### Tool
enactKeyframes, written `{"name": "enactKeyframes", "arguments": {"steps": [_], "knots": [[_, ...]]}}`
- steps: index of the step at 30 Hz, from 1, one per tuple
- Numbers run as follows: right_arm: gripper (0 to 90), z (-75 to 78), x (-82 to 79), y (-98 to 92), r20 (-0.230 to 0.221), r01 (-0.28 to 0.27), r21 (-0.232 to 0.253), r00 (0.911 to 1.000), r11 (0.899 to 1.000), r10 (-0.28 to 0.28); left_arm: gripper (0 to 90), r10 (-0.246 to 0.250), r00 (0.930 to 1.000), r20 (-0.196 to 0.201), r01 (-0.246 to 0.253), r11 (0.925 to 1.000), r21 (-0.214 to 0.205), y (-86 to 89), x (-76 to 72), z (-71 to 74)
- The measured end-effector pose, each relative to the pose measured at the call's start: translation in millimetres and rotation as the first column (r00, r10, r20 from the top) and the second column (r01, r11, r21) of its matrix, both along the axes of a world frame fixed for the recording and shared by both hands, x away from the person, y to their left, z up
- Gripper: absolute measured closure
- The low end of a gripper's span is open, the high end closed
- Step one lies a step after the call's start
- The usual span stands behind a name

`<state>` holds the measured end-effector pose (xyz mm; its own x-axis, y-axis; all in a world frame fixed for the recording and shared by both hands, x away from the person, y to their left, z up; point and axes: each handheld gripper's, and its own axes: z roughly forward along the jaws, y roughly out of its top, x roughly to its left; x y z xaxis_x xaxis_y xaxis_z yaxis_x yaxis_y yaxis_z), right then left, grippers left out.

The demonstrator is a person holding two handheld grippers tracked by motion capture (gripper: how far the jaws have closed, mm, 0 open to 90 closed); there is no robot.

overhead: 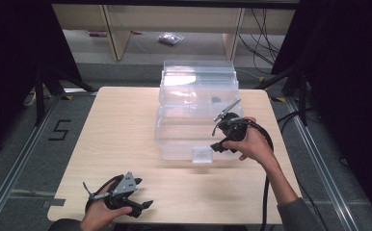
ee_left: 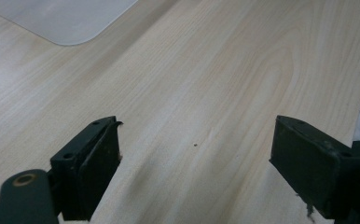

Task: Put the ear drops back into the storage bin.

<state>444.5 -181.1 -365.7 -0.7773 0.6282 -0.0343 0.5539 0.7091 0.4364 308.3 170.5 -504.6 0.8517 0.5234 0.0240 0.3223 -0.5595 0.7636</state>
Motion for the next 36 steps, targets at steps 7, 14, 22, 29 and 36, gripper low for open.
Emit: {"name": "enactKeyframes", "arguments": {"steps": [7,14,22,29,36], "knots": [[25.9,-1.2,-7.8,1.5,0.007,-0.010,0.029,0.9999,1.000,0.010,15.1,0.005,1.0000,0.003,-0.005,1.0000,0.002,0.0,0.2,0.2],[25.5,-3.2,-14.7,1.0,0.012,-0.014,0.043,0.9998,0.999,0.013,15.1,0.004,1.0000,0.004,-0.004,1.0000,0.001,0.0,0.1,0.0],[25.3,-5.5,-21.1,-2.4,0.022,-0.026,0.064,0.9994,0.998,0.025,15.1,0.001,1.0000,0.002,-0.001,1.0000,0.005,0.2,0.0,0.3],[24.7,-7.7,-29.6,-3.5,0.019,-0.009,0.078,0.9998,0.997,0.007,15.1,0.006,1.0000,0.003,-0.006,1.0000,0.003,-0.1,0.1,0.3],[24.3,-13.7,-33.7,-3.7,0.037,-0.036,0.099,0.9988,0.994,0.033,15.1,0.007,1.0000,0.001,-0.007,1.0000,-0.003,-0.3,-0.3,0.0]]}}
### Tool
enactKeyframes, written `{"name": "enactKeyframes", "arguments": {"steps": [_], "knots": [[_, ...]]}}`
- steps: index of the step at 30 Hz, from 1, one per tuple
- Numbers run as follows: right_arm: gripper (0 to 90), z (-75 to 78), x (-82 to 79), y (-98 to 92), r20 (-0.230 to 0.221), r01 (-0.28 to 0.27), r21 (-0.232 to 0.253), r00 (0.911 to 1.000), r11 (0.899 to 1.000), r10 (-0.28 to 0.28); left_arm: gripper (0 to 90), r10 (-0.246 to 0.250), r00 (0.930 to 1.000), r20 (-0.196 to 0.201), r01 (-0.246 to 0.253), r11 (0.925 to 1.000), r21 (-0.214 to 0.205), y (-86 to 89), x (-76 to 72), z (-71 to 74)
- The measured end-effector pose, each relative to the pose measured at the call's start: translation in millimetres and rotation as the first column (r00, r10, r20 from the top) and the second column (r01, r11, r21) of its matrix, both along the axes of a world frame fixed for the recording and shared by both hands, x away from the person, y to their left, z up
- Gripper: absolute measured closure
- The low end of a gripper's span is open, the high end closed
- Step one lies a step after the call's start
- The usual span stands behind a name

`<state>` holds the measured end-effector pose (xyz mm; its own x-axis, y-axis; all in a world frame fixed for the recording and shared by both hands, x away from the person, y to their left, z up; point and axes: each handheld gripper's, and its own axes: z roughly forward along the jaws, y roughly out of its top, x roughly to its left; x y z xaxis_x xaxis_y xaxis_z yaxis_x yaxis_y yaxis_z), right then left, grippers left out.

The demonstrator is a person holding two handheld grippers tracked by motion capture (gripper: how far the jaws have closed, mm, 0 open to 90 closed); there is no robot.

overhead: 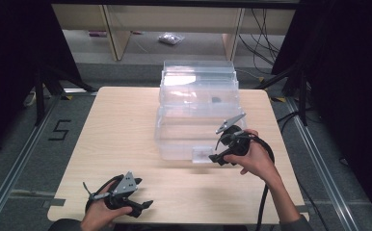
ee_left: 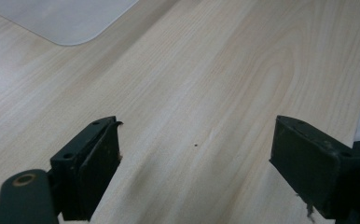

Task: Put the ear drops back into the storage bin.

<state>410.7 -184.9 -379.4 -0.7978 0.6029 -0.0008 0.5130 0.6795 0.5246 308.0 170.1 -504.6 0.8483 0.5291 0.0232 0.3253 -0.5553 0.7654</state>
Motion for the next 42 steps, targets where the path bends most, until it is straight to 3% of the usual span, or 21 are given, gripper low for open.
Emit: {"name": "enactKeyframes", "arguments": {"steps": [7,8,11,12,15,18,20,22,25,28,32,34,35,38,42], "knots": [[23.7,-4.2,-8.1,0.2,0.018,0.013,0.046,0.9997,0.999,-0.014,15.1,0.007,1.0000,-0.004,-0.007,1.0000,0.002,0.2,-0.2,-0.2],[23.6,-4.6,-8.3,-1.6,0.032,-0.010,0.042,0.9994,0.999,0.009,15.1,0.008,1.0000,-0.004,-0.008,1.0000,0.003,0.2,-0.1,-0.2],[23.6,-7.4,-11.3,-1.6,0.033,-0.006,0.059,0.9995,0.998,0.004,15.1,-0.001,1.0000,0.003,0.001,1.0000,0.004,0.2,0.4,-0.2],[23.6,-6.9,-10.2,-3.4,0.039,-0.026,0.040,0.9989,0.999,0.024,15.1,-0.001,1.0000,0.000,0.001,1.0000,0.007,0.2,0.3,0.4],[23.6,-8.3,-14.1,-3.1,0.013,0.013,0.053,0.9998,0.999,-0.013,15.1,0.000,1.0000,-0.003,0.000,1.0000,-0.002,-0.1,0.2,0.1],[23.6,-9.6,-15.0,-3.9,0.025,0.013,0.046,0.9996,0.999,-0.015,15.1,-0.007,1.0000,-0.004,0.007,1.0000,0.004,0.4,0.6,0.6],[23.6,-9.2,-14.7,-6.1,0.022,-0.017,0.047,0.9996,0.999,0.016,15.1,-0.007,1.0000,-0.003,0.007,1.0000,0.003,0.5,0.7,0.8],[23.6,-9.7,-18.6,-5.1,0.008,0.014,0.047,0.9999,0.999,-0.015,15.1,-0.006,1.0000,-0.003,0.006,1.0000,0.002,0.5,0.6,0.7],[23.4,-11.0,-20.2,-6.1,0.014,0.002,0.044,0.9999,0.999,-0.003,15.1,-0.001,1.0000,-0.004,0.001,0.9999,-0.013,-0.5,-0.1,0.0],[23.4,-13.2,-21.3,-7.2,0.022,-0.007,0.047,0.9997,0.999,0.006,15.1,0.006,0.9999,-0.009,-0.006,1.0000,-0.002,0.2,-0.2,0.7],[23.3,-14.9,-26.6,-9.9,0.023,0.001,0.059,0.9997,0.998,-0.002,15.1,0.002,1.0000,-0.001,-0.002,0.9999,-0.014,-0.5,-0.3,0.2],[23.1,-17.3,-29.7,-11.7,0.044,0.011,0.055,0.9989,0.998,-0.014,15.1,0.002,1.0000,0.000,-0.002,0.9999,-0.014,-0.5,-0.4,0.3],[23.0,-17.3,-31.2,-12.7,0.023,0.013,0.054,0.9996,0.998,-0.015,15.1,0.000,1.0000,0.002,0.000,1.0000,-0.006,-0.1,-0.2,0.6],[22.8,-22.8,-31.8,-16.0,0.047,-0.003,0.059,0.9989,0.998,0.000,15.1,-0.001,1.0000,0.002,0.001,1.0000,-0.004,0.1,-0.1,0.8],[22.5,-28.8,-35.0,-21.1,0.033,0.016,0.044,0.9993,0.999,-0.018,15.1,-0.003,1.0000,0.004,0.003,1.0000,-0.002,0.1,-0.1,0.9]]}}
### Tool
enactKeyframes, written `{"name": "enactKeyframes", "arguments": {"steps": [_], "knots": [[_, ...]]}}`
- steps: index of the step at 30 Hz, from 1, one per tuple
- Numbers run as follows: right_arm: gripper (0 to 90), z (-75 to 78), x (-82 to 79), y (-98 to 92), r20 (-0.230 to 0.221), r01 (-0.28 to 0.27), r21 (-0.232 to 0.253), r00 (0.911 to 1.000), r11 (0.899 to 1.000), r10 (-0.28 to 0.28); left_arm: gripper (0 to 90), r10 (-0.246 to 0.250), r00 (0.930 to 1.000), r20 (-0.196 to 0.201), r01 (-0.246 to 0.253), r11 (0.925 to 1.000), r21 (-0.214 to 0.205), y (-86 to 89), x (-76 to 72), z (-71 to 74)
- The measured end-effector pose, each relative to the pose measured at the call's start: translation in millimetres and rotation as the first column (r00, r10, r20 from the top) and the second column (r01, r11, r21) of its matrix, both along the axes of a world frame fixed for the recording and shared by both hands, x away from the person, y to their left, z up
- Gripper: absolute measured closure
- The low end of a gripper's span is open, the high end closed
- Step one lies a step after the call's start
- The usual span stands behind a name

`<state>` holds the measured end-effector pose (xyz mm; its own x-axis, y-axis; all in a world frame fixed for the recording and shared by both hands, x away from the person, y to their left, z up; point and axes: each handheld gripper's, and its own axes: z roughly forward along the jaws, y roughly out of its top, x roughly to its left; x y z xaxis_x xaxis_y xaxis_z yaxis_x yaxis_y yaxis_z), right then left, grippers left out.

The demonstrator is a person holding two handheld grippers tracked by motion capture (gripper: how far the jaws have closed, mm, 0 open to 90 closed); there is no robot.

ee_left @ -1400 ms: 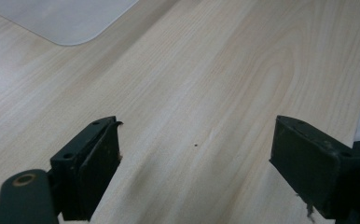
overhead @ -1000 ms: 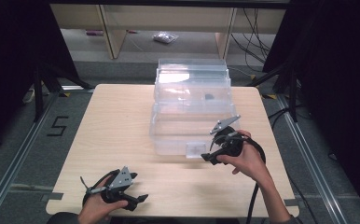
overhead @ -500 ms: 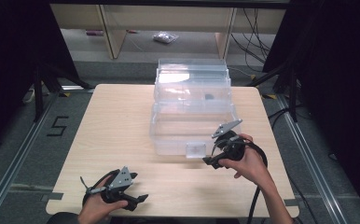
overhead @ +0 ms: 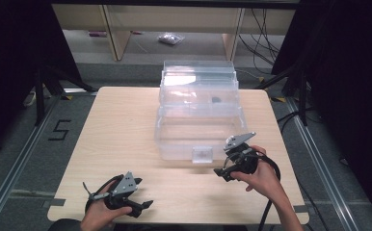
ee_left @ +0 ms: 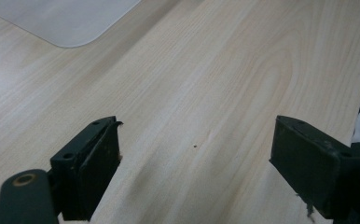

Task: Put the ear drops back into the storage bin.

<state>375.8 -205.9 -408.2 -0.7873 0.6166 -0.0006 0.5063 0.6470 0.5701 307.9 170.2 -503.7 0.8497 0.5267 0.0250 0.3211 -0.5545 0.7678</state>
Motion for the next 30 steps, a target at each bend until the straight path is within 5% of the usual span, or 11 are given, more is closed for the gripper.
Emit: {"name": "enactKeyframes", "arguments": {"steps": [5,15,16,17,20,30], "knots": [[22.4,-7.8,-2.6,-4.8,0.019,0.041,0.004,0.9990,0.999,-0.042,15.1,0.009,0.9999,-0.007,-0.009,0.9994,-0.033,-1.8,-1.0,-1.2],[21.7,-13.7,-5.0,-11.0,0.012,0.028,0.004,0.9995,1.000,-0.028,15.1,0.007,1.0000,-0.006,-0.007,0.9995,-0.031,-1.7,-1.0,-1.1],[21.6,-16.5,-4.6,-12.0,0.045,0.024,0.013,0.9987,1.000,-0.025,15.1,0.008,0.9999,-0.008,-0.008,0.9996,-0.026,-1.6,-1.1,-0.7],[21.5,-14.6,-7.6,-11.3,-0.002,0.062,0.007,0.9981,0.998,-0.062,15.1,0.001,1.0000,-0.008,-0.001,0.9999,-0.011,-0.7,-0.8,0.1],[21.5,-19.6,-7.2,-13.3,0.035,0.045,0.008,0.9984,0.999,-0.045,15.1,-0.006,1.0000,0.002,0.006,1.0000,-0.001,0.0,0.0,0.3],[21.1,-24.3,-12.2,-13.3,0.014,0.070,0.022,0.9974,0.997,-0.070,15.1,-0.006,1.0000,0.003,0.006,1.0000,0.000,0.2,0.0,0.5]]}}
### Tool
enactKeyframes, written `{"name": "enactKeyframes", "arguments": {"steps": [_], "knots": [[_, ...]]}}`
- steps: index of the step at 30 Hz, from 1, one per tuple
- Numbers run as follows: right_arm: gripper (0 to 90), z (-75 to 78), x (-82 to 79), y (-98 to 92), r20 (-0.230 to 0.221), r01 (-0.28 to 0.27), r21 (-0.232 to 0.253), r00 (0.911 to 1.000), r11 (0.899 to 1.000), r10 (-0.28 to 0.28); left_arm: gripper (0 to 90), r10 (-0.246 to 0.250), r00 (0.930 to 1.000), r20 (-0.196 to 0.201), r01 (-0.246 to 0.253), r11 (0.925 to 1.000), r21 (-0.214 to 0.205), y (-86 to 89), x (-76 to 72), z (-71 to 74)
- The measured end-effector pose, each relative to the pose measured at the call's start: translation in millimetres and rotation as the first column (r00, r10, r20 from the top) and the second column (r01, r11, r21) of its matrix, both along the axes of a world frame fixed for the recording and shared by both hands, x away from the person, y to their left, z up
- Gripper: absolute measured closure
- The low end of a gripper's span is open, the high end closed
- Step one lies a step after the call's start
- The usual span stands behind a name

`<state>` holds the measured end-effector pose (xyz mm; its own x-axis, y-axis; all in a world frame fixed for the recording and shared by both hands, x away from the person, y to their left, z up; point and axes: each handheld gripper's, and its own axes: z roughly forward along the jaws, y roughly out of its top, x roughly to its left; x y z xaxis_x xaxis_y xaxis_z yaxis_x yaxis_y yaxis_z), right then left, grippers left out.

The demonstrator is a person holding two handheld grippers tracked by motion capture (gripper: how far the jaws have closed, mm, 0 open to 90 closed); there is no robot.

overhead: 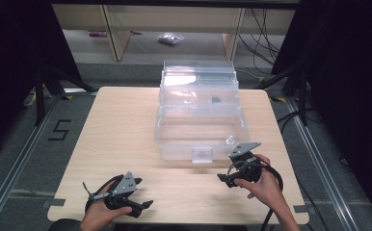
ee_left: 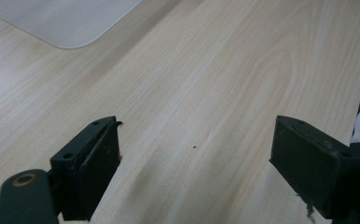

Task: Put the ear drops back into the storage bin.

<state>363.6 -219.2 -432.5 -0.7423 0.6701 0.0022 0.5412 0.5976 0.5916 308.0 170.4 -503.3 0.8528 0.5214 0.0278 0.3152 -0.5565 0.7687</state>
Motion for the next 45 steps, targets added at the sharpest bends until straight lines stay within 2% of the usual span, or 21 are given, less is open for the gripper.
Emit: {"name": "enactKeyframes", "arguments": {"steps": [3,4,5,6,7,8,11,12,14,15,16,17,22,24,27,32,35,36,38,41,45], "knots": [[20.9,-2.6,-1.2,-0.5,-0.006,-0.005,0.002,1.0000,1.000,0.005,15.1,-0.001,1.0000,-0.003,0.001,1.0000,0.004,0.2,0.0,0.3],[20.8,-5.6,-1.8,-0.1,0.016,0.007,0.004,0.9998,1.000,-0.007,15.1,0.012,0.9999,-0.004,-0.012,0.9998,-0.013,-0.9,-0.8,-0.5],[20.9,-6.6,-0.9,-1.6,0.018,-0.036,0.002,0.9992,0.999,0.036,15.1,0.011,0.9999,-0.004,-0.011,0.9998,-0.014,-0.9,-0.7,-0.6],[20.8,-9.2,-0.4,-1.6,0.050,-0.042,0.011,0.9979,0.999,0.042,15.1,0.010,0.9999,-0.007,-0.011,0.9999,-0.010,-0.7,-0.8,-0.2],[20.8,-8.5,-1.9,-2.4,0.015,-0.040,0.009,0.9991,0.999,0.040,15.1,0.011,0.9999,-0.007,-0.011,0.9999,-0.010,-0.7,-0.8,-0.3],[20.8,-12.1,-2.7,-2.6,0.033,-0.040,0.016,0.9987,0.999,0.039,15.1,0.011,0.9999,-0.005,-0.011,0.9998,-0.014,-0.8,-0.7,-0.6],[20.9,-14.0,-6.6,-5.8,0.017,-0.028,0.012,0.9995,1.000,0.027,15.1,0.017,0.9998,-0.009,-0.017,0.9994,-0.029,-1.8,-1.2,-1.4],[20.9,-16.8,-7.7,-6.1,0.033,-0.017,0.024,0.9993,1.000,0.016,15.1,0.015,0.9998,-0.011,-0.015,0.9994,-0.033,-1.9,-1.1,-1.7],[20.8,-20.5,-10.3,-8.5,0.041,-0.011,0.030,0.9991,0.999,0.010,15.1,0.015,0.9998,-0.011,-0.016,0.9994,-0.031,-2.0,-1.0,-1.8],[20.8,-22.8,-12.0,-9.5,0.035,-0.017,0.041,0.9993,0.999,0.016,15.1,0.008,1.0000,-0.005,-0.008,0.9999,-0.008,-0.7,0.0,-0.9],[20.7,-24.1,-12.0,-11.5,0.033,-0.040,0.038,0.9987,0.998,0.039,15.1,0.010,0.9999,-0.006,-0.010,0.9999,-0.012,-0.9,-0.2,-1.1],[20.7,-26.6,-14.2,-11.3,0.038,-0.025,0.056,0.9990,0.998,0.023,15.1,0.010,0.9999,-0.007,-0.010,0.9999,-0.012,-0.9,-0.2,-1.1],[20.1,-31.0,-21.2,-12.9,0.032,-0.018,0.048,0.9993,0.999,0.017,15.1,0.009,0.9999,-0.006,-0.009,0.9999,-0.012,-0.9,-0.3,-1.1],[20.0,-32.7,-21.9,-12.7,0.044,-0.040,0.053,0.9983,0.998,0.038,15.1,0.005,1.0000,-0.002,-0.005,1.0000,0.001,-0.2,0.2,-0.5],[19.8,-31.7,-24.9,-13.6,0.035,-0.054,0.056,0.9980,0.997,0.052,15.1,0.011,0.9999,-0.006,-0.012,0.9999,-0.012,-0.8,-0.3,-1.1],[19.5,-34.6,-31.6,-15.8,0.040,-0.028,0.063,0.9989,0.998,0.025,15.1,0.013,0.9999,-0.007,-0.013,0.9997,-0.020,-1.5,-0.7,-1.5],[19.5,-37.5,-35.1,-18.0,0.017,-0.017,0.069,0.9997,0.997,0.016,15.1,-0.002,1.0000,0.004,0.002,0.9998,0.018,0.5,0.5,0.0],[19.5,-38.6,-35.1,-19.9,0.025,-0.029,0.059,0.9993,0.998,0.028,15.1,0.010,0.9999,-0.005,-0.010,0.9999,-0.013,-1.3,-0.8,-1.1],[19.4,-39.9,-35.3,-21.5,0.031,-0.033,0.064,0.9990,0.997,0.031,15.1,-0.001,1.0000,0.004,0.001,0.9998,0.019,0.5,0.4,0.0],[19.4,-41.0,-37.1,-24.1,0.026,-0.032,0.066,0.9992,0.997,0.031,15.1,0.002,1.0000,-0.006,-0.002,1.0000,-0.005,-0.5,-0.2,-0.8],[19.2,-45.2,-39.4,-24.6,0.025,-0.024,0.072,0.9994,0.997,0.022,15.1,-0.003,1.0000,0.005,0.003,0.9998,0.019,0.6,0.7,0.0]]}}
